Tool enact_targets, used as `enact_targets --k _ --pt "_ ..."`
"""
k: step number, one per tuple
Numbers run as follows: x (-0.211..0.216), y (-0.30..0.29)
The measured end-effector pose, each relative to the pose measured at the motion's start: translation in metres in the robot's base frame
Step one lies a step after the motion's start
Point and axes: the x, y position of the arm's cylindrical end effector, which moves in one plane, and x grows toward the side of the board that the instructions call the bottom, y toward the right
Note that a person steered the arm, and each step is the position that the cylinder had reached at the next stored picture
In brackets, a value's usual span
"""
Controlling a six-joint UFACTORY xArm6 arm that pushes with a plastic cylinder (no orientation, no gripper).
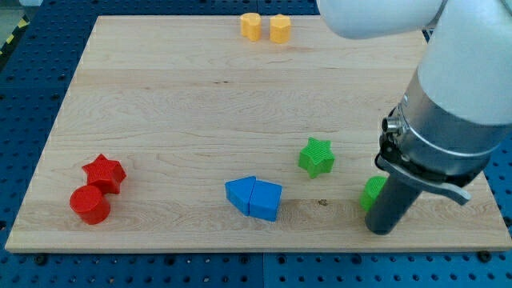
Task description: Move the blue cube up a bit
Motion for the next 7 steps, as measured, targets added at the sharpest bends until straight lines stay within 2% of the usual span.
enact_targets --k 4,5,6,7 --pt "-0.046 0.0" --pt "-0.019 -0.021" --pt "0.014 -0.07" --pt "0.02 -0.111"
